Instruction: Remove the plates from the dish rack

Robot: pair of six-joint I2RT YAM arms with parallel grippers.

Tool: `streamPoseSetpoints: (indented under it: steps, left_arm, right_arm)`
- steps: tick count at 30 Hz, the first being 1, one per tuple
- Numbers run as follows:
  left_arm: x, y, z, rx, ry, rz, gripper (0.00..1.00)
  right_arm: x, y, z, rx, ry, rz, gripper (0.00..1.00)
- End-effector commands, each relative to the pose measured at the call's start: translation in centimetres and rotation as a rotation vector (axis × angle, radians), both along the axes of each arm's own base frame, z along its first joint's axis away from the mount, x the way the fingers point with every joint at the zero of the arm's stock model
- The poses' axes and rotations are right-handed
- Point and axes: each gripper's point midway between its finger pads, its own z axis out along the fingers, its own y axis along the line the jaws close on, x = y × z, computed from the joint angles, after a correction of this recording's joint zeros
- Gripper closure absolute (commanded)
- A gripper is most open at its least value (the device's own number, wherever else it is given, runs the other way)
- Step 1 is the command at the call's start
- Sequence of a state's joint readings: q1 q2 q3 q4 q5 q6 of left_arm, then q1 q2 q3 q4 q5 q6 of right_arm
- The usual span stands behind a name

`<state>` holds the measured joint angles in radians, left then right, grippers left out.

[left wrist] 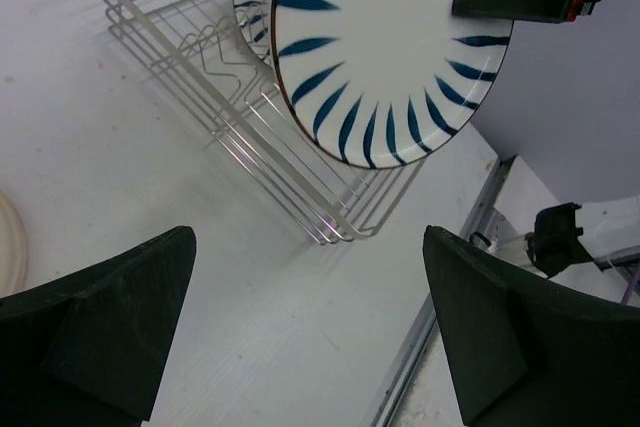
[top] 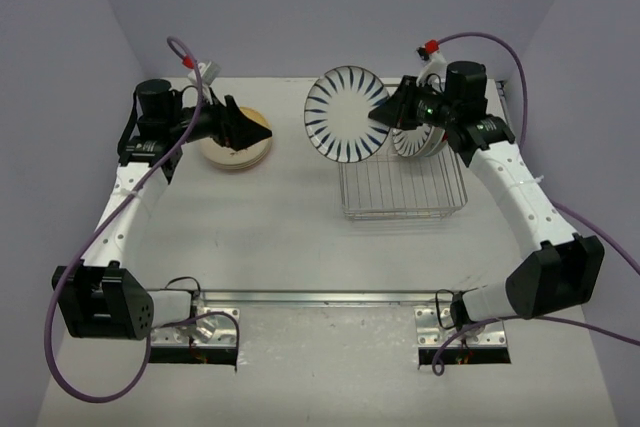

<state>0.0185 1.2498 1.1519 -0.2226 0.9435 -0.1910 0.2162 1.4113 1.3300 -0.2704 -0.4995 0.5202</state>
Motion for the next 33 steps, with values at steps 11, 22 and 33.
streamPoseSetpoints:
  steps: [11, 22, 33]
  left_arm:
    - [-1.0, -2.9, -3.5, -0.002, 0.113, -0.185, 0.10]
    - [-1.2, -4.0, -4.1, -0.079, 0.172, -0.259, 0.54]
    - [-0.4, -0.8, -3.8, -0.250, 0.249, -0.202, 1.00]
  right_arm:
    - [-6.8, 8.0, 4.3, 0.256, -0.041, 0.439, 1.00]
    - [-7.1, 10.0, 2.6, 0.272, 0.024, 0.505, 1.00]
    - [-5.1, 10.4, 0.7, 0.241, 0.078, 0.455, 0.59]
